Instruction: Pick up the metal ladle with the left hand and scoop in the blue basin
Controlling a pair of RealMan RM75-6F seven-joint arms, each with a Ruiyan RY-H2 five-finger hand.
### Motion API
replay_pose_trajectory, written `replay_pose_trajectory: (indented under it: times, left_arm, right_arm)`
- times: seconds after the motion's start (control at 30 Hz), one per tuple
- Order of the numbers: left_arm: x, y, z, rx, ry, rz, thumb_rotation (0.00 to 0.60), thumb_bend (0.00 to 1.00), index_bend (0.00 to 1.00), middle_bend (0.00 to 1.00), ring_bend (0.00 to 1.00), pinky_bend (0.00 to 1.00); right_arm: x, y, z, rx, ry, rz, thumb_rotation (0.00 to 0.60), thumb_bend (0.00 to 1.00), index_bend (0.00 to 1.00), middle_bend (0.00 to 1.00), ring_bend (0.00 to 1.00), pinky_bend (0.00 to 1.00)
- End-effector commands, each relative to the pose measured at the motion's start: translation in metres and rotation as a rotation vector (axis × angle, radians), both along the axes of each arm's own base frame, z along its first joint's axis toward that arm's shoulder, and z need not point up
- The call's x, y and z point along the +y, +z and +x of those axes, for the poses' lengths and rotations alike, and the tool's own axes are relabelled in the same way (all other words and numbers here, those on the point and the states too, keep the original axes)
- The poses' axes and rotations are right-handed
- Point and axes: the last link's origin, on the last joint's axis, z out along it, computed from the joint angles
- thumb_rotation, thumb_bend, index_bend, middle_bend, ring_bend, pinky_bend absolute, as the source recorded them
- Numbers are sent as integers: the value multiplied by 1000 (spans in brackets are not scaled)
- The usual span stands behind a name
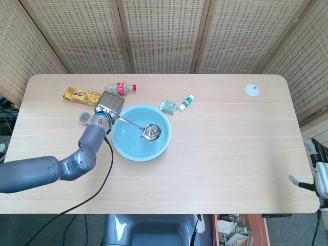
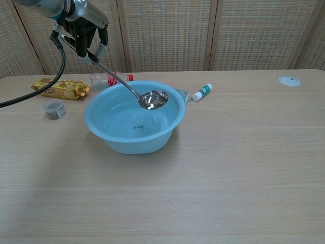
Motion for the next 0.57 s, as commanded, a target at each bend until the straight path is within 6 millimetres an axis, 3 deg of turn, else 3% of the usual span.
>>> replay_pose_trajectory:
  times: [0.03, 0.57]
  left_arm:
    - [-2, 6, 3, -3, 4, -12, 600, 660, 1000, 1000, 969, 1000]
    - [-6, 32, -3, 31, 58, -10, 600, 661, 1000, 1000, 969, 1000]
  right_arm:
    - [0, 0, 0, 2, -2, 0, 600, 0, 0, 0, 0, 0]
    - [0, -2, 3, 16, -3, -6, 600, 0, 0, 0, 0, 0]
